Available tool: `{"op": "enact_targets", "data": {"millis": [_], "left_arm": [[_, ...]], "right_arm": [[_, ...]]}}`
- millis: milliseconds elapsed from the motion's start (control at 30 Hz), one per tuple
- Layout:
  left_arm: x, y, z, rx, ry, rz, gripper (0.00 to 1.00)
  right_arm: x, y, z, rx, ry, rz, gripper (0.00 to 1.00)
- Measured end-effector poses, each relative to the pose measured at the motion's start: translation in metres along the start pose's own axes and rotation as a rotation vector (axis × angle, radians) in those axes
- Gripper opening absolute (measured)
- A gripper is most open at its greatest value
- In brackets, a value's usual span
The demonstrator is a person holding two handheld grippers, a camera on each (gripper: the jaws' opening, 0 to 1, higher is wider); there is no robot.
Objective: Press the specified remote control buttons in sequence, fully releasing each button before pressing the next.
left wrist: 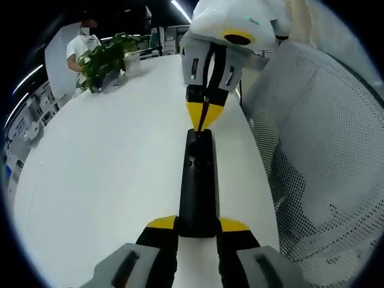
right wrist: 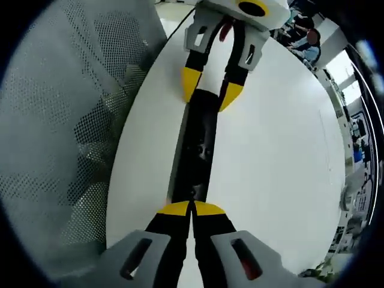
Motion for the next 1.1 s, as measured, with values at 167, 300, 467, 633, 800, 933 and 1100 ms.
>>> {"op": "enact_targets", "data": {"millis": [167, 300, 467, 633, 800, 933, 1100], "left_arm": [[0.0, -0.004, 0.001, 0.035, 0.003, 0.016, 0.25], [0.001, -0.007, 0.001, 0.061, 0.014, 0.062, 0.25], [-0.001, -0.004, 0.001, 0.049, 0.001, 0.036, 0.25], [0.0, -0.004, 0.002, 0.054, 0.019, 0.026, 0.24], [-0.001, -0.004, 0.002, 0.058, 0.012, 0.021, 0.24], [0.0, -0.004, 0.002, 0.056, 0.011, 0.016, 0.24], [0.0, -0.004, 0.001, 0.058, 0.014, 0.017, 0.24]], "right_arm": [[-0.004, 0.008, -0.002, -0.079, -0.095, -0.144, 0.0], [-0.007, 0.013, -0.003, -0.129, -0.149, -0.246, 0.0], [-0.005, 0.017, -0.005, -0.213, -0.159, -0.346, 0.0], [0.006, 0.021, -0.006, -0.285, -0.085, -0.398, 0.0], [0.006, 0.017, -0.005, -0.27, -0.049, -0.302, 0.0], [0.005, 0.011, -0.006, -0.287, -0.063, -0.284, 0.0], [0.005, 0.004, -0.004, -0.212, -0.006, -0.182, 0.0]]}}
Point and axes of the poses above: the point that each gripper's makers call its tool centre point, and the gripper's own axes: z roughly backward along the fingers, x roughly to its left, y roughly out of its underside, the point moved 9 cm from there along z, roughly backward along the fingers, and after that the axes turned 14 degrees about x, right-handed, at the moved point
